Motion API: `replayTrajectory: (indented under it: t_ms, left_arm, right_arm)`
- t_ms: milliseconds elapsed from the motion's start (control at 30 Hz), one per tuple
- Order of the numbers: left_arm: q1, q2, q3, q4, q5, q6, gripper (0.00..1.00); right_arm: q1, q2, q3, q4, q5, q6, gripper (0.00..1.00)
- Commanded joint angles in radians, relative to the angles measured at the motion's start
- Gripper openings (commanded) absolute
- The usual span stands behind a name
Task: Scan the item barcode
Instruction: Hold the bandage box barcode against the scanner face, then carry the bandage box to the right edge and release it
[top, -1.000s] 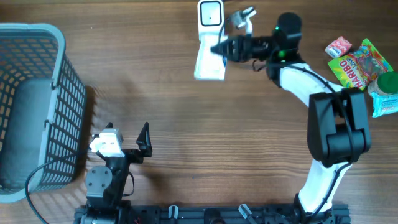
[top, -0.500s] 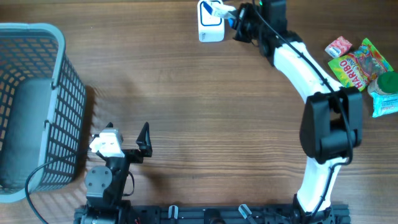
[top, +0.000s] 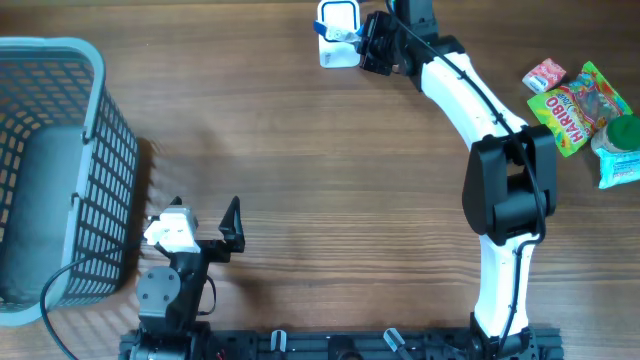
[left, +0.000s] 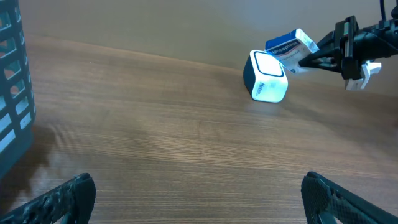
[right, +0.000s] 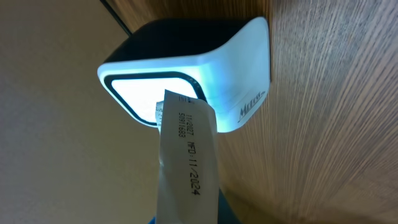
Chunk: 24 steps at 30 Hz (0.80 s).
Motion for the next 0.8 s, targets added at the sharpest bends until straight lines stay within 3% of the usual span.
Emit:
replayTrajectory:
  t_ms: [0, 267, 367, 500, 600, 733, 767]
  left_arm:
    - [0.007, -0.006, -0.004, 0.002, 0.009, -0.009, 1.00]
    - [0.007, -0.006, -0.004, 0.002, 0.009, -0.009, 1.00]
    - [0.007, -0.006, -0.004, 0.002, 0.009, -0.009, 1.00]
    - [0.007, -0.006, -0.004, 0.002, 0.009, -0.009, 1.00]
    - [0.007, -0.006, -0.004, 0.002, 0.009, -0.009, 1.00]
    - [0.007, -0.006, -0.004, 0.002, 0.009, -0.009, 1.00]
    - [0.007, -0.006, -0.004, 0.002, 0.009, -0.009, 1.00]
  right_arm:
    - [-0.014, 0.016, 0.021, -0.034, 0.053, 0.007, 0.05]
    - [-0.066, -0.002, 0.021, -0.082, 0.164, -0.029, 0.05]
    - [-0.168, -0.094, 0.021, -0.294, 0.259, -0.131, 0.05]
    - [-0.396, -0.138, 0.021, -0.605, 0.292, -0.147, 0.05]
    - [-0.597, -0.138, 0.010, -0.608, 0.362, -0.528, 0.05]
    - [-0.695, -0.138, -0.013, -0.613, 0.415, -0.795, 0.05]
    - [-0.707, -0.138, -0.015, -0.610, 0.415, -0.907, 0.15]
